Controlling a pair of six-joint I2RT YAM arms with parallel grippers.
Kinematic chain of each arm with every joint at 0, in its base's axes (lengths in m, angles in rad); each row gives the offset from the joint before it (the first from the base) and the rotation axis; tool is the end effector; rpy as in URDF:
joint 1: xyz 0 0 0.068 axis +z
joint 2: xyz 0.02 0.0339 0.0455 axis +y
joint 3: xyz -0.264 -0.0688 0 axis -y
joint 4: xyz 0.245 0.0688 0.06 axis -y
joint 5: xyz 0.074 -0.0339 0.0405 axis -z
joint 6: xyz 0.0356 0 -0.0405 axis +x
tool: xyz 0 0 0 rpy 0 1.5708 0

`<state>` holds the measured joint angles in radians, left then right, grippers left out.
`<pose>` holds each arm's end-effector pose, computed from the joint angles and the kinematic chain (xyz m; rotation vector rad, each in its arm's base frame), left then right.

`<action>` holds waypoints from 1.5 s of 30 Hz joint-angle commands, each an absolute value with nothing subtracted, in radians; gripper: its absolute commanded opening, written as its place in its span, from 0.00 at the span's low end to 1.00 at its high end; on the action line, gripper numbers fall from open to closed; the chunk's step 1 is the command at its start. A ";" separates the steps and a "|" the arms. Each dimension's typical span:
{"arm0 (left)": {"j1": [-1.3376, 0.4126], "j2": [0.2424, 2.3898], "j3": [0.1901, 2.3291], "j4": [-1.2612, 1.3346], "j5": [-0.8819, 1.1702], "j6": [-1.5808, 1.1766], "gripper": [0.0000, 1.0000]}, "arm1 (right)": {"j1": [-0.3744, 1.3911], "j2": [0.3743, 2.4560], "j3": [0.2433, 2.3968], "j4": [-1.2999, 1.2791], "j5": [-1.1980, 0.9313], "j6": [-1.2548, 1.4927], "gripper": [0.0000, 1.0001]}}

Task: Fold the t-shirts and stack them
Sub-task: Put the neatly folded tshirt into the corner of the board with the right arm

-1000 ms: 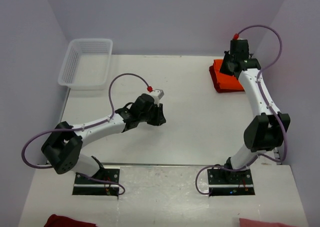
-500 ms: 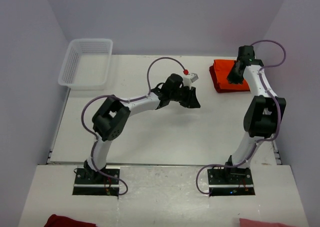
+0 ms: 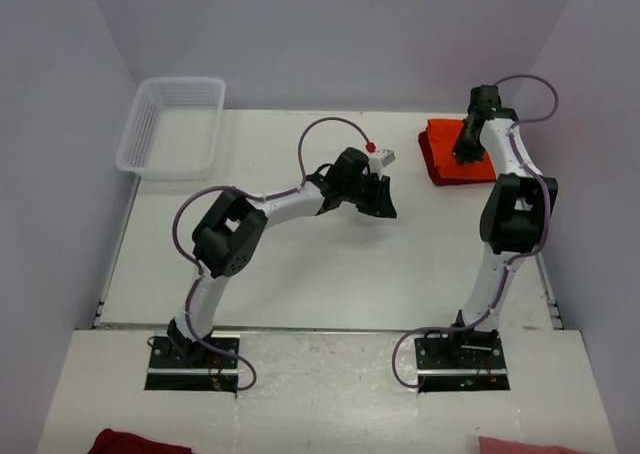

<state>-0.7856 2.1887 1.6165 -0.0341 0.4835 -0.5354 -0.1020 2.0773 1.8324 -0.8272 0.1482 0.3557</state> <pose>0.3404 -0.3640 0.1863 0.5998 2.3155 -1.2238 0.4497 -0.0513 0.2473 0.6443 2.5472 -0.1088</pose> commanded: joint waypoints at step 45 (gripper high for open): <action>-0.841 1.689 1.210 -0.097 0.368 -0.569 0.29 | -0.095 2.296 2.161 -0.894 0.601 0.146 0.00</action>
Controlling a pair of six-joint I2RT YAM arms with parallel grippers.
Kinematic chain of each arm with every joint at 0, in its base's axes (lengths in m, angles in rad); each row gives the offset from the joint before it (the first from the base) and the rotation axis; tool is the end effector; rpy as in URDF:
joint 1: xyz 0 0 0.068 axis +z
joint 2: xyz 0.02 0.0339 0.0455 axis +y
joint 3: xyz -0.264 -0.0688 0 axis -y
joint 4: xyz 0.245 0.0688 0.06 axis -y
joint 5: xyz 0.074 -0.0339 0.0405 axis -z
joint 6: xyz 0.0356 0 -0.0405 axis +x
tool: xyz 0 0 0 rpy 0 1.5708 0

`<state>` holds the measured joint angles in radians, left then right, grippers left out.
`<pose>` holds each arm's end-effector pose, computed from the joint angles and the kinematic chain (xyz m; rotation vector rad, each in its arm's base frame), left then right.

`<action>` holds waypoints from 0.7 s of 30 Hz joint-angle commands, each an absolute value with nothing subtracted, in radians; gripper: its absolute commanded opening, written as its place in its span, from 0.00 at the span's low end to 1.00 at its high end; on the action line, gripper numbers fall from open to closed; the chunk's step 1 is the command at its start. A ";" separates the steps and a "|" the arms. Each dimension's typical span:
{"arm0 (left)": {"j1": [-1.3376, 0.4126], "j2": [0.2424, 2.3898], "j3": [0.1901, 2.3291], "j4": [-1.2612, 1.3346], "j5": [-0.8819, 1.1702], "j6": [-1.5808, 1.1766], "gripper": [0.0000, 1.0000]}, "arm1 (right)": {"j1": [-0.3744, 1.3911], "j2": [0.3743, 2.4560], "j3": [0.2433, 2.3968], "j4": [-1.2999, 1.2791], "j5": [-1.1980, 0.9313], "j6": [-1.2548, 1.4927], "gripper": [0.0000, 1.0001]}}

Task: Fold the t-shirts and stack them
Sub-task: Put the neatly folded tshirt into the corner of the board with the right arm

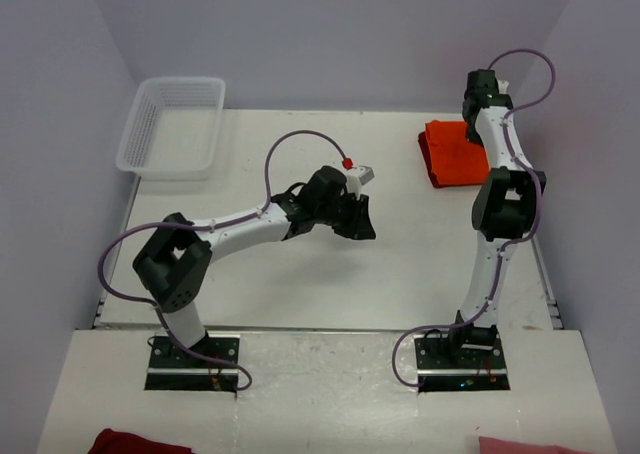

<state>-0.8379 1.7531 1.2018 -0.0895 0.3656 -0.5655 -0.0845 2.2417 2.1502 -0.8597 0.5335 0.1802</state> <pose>0.2541 -0.3013 0.2318 0.5500 2.3629 -1.1234 0.4911 -0.0598 0.2724 0.5318 2.3824 -0.6265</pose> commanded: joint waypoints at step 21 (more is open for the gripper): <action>-0.877 1.628 1.186 -0.201 0.364 -0.557 0.29 | -0.126 2.292 2.203 -0.784 0.680 0.117 0.00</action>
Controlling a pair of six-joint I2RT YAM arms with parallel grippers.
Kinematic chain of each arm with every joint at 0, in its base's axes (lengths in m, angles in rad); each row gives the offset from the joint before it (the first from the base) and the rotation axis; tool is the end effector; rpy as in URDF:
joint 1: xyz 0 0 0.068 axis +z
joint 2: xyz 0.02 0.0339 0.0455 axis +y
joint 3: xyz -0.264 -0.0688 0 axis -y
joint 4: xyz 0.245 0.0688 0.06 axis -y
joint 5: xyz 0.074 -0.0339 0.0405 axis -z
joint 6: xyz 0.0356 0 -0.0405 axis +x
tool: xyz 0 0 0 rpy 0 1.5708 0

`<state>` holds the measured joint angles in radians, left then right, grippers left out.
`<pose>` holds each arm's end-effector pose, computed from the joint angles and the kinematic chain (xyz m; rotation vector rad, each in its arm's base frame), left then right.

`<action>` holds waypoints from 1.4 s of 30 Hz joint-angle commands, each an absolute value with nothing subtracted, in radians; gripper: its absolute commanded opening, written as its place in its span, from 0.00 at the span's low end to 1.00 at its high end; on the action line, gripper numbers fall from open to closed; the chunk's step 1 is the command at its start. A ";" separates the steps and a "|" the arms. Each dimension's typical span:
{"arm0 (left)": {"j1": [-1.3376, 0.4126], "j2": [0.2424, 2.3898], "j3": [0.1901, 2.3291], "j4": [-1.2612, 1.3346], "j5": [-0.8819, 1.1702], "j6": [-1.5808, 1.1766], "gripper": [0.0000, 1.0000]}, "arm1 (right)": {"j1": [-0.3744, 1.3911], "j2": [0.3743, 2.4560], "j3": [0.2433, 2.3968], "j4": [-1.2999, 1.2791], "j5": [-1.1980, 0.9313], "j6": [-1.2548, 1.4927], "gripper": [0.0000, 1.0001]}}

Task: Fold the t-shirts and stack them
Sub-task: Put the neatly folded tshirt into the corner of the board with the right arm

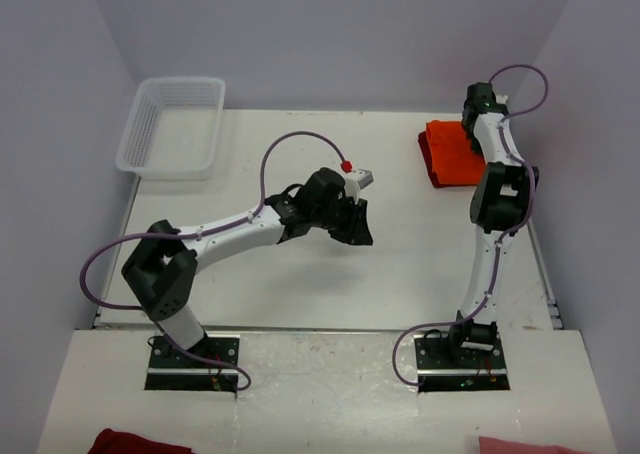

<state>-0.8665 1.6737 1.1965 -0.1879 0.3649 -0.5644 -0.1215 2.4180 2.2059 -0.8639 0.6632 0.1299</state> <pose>0.2342 -0.2953 0.2507 0.5858 2.3876 -1.1225 0.5120 -0.0846 0.2056 0.5330 2.4710 -0.8644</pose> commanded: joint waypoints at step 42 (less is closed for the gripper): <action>-0.904 1.388 0.976 -0.175 0.308 -0.627 0.30 | -0.104 2.105 2.114 -0.544 0.140 0.303 0.00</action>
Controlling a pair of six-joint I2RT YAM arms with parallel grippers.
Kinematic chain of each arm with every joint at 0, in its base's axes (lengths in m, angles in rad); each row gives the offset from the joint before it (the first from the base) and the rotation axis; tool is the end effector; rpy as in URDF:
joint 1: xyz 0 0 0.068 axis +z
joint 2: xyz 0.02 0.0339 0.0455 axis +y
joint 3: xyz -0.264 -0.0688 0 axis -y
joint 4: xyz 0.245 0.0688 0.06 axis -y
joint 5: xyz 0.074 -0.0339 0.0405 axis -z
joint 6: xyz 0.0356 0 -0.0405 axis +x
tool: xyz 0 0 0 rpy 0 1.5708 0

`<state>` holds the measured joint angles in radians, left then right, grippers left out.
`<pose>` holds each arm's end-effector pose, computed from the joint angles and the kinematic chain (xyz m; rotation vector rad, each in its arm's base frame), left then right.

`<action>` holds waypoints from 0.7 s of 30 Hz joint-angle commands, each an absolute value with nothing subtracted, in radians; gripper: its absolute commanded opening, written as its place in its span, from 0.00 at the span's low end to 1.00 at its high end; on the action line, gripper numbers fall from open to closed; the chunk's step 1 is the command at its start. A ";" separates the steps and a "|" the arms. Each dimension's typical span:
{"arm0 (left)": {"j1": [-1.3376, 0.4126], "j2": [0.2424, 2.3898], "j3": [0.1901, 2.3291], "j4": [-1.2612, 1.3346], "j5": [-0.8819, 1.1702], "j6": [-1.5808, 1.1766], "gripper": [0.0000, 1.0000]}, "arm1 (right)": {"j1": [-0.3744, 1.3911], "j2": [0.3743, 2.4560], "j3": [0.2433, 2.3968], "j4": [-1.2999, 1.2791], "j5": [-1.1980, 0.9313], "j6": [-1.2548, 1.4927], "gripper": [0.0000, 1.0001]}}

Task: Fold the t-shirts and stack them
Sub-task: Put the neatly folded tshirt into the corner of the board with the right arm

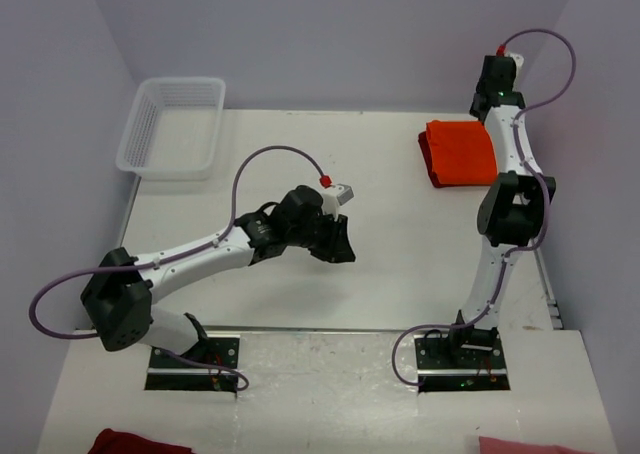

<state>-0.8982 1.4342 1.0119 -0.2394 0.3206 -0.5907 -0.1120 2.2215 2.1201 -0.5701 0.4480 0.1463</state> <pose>0.1888 -0.2551 0.2631 0.5667 2.3924 -1.1030 0.5079 -0.0726 0.2924 0.5217 2.1444 -0.4816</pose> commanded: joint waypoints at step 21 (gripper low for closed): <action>-0.904 1.312 0.887 -0.127 0.348 -0.609 0.30 | -0.106 2.359 2.097 -0.485 -0.393 0.666 0.00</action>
<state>-0.8989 1.3163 0.8856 -0.1795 0.3244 -0.6189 -0.1040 2.3642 2.0495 -0.4999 -0.3553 0.6262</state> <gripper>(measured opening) 0.294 0.003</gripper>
